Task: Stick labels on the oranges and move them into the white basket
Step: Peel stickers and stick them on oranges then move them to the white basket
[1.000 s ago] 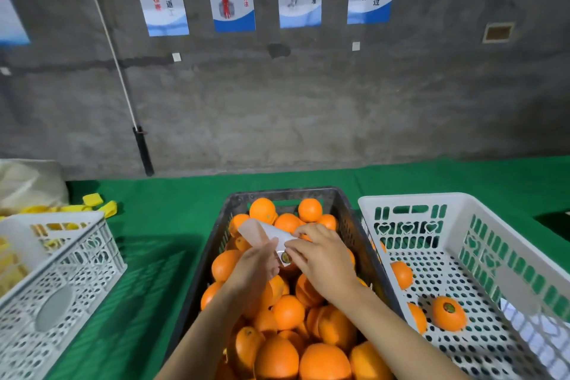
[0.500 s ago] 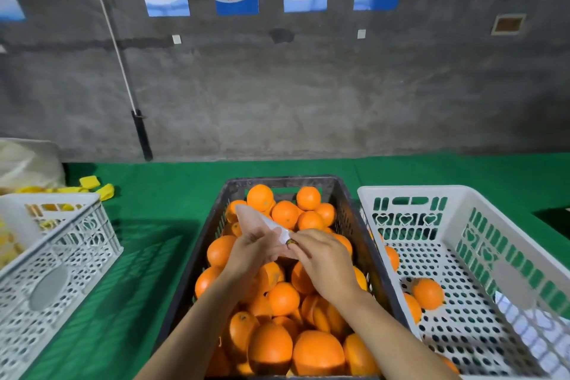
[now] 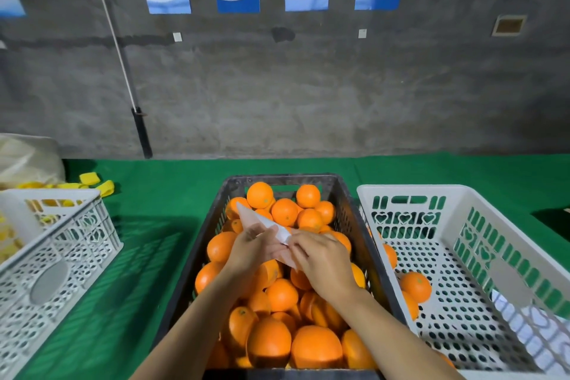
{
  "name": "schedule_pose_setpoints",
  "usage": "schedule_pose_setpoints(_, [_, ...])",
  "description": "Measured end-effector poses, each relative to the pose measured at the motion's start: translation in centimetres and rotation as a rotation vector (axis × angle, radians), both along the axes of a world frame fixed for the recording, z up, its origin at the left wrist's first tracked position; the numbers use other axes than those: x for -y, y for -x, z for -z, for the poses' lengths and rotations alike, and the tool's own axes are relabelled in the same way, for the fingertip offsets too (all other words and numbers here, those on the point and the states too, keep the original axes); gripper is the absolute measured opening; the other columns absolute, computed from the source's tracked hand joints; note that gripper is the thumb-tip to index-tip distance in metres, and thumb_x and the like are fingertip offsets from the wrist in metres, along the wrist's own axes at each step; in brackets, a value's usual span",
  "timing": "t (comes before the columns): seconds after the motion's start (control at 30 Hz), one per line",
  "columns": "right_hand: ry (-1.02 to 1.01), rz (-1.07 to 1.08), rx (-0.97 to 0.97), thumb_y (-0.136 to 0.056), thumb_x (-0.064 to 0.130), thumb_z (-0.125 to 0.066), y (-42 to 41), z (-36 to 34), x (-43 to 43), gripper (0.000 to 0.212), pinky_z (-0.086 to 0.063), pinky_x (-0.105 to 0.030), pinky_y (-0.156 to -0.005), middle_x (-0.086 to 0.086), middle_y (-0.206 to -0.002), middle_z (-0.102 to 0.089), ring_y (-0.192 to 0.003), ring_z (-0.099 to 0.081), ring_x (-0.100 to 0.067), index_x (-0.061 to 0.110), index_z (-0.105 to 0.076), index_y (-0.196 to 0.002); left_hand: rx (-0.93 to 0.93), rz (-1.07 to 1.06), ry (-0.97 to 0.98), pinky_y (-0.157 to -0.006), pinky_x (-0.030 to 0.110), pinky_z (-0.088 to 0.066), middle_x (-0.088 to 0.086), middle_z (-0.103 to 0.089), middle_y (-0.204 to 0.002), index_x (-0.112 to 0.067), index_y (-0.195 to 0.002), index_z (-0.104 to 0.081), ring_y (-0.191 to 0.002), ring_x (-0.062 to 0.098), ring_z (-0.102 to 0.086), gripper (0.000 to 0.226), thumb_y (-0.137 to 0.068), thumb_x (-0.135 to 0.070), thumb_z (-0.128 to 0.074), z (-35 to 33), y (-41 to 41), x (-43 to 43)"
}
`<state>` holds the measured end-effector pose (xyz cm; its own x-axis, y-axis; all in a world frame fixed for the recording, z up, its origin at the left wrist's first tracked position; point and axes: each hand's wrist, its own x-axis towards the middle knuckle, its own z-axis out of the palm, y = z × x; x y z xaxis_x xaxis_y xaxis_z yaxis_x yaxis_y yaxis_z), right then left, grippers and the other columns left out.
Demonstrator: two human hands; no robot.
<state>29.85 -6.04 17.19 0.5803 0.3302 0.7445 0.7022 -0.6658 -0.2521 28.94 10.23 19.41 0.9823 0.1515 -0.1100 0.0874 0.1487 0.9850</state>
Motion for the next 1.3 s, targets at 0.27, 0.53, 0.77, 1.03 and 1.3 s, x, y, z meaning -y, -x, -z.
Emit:
schedule_pose_setpoints(0.27, [-0.499, 0.08, -0.533, -0.097, 0.014, -0.062, -1.0, -1.0, 0.6, 0.012, -0.045, -0.019, -0.09, 0.01, -0.104, -0.056, -0.097, -0.054, 0.001, 0.022, -0.068, -0.089, 0.158, -0.2, 0.207, -0.083, 0.036, -0.057, -0.001, -0.072, -0.109, -0.026, -0.113, -0.062, -0.099, 0.018, -0.071, 0.023, -0.102, -0.015, -0.044, -0.5, -0.6, -0.7])
schedule_pose_setpoints(0.53, [-0.372, -0.116, -0.932, -0.1, 0.019, -0.056, -1.2, -0.3, -0.8, 0.015, -0.037, -0.01, -0.079, 0.0, -0.11, -0.056, -0.099, -0.055, -0.007, 0.024, -0.064, -0.089, 0.063, -0.524, 0.563, -0.076, 0.035, -0.057, 0.009, -0.071, -0.096, -0.014, -0.094, -0.06, -0.091, 0.027, -0.066, 0.024, -0.096, -0.015, -0.036, -1.4, -1.0, -2.6])
schedule_pose_setpoints(0.77, [0.065, -0.276, -1.078, -0.097, 0.012, -0.055, -1.2, -0.3, -3.4, 0.018, -0.045, -0.032, -0.103, -0.004, -0.128, -0.06, -0.118, -0.053, -0.018, 0.015, -0.073, -0.101, 0.052, -0.51, 0.787, -0.104, 0.049, -0.044, 0.022, -0.065, -0.108, -0.003, -0.096, -0.059, -0.103, 0.036, -0.061, 0.027, -0.096, -0.012, -0.033, -1.7, -0.7, -2.8])
schedule_pose_setpoints(1.03, [-0.029, -0.268, -1.032, -0.096, 0.017, -0.059, -0.1, 0.4, -5.2, 0.011, -0.054, -0.033, -0.086, 0.002, -0.108, -0.069, -0.1, -0.063, -0.015, 0.02, -0.07, -0.098, 0.035, -0.478, 0.79, -0.104, 0.055, -0.046, 0.027, -0.061, -0.126, 0.0, -0.109, -0.054, -0.119, 0.041, -0.058, 0.026, -0.098, -0.014, -0.035, -1.3, -1.2, -3.1])
schedule_pose_setpoints(1.3, [-0.024, -0.222, -0.815, -0.086, 0.022, -0.07, 0.7, 1.0, -5.3, 0.009, -0.053, -0.039, -0.072, 0.007, -0.097, -0.072, -0.085, -0.064, -0.012, 0.023, -0.073, -0.094, 0.032, -0.486, 0.762, -0.104, 0.056, -0.044, 0.027, -0.058, -0.134, -0.002, -0.114, -0.051, -0.125, 0.043, -0.054, 0.026, -0.099, -0.016, -0.035, -1.2, -1.2, -3.0])
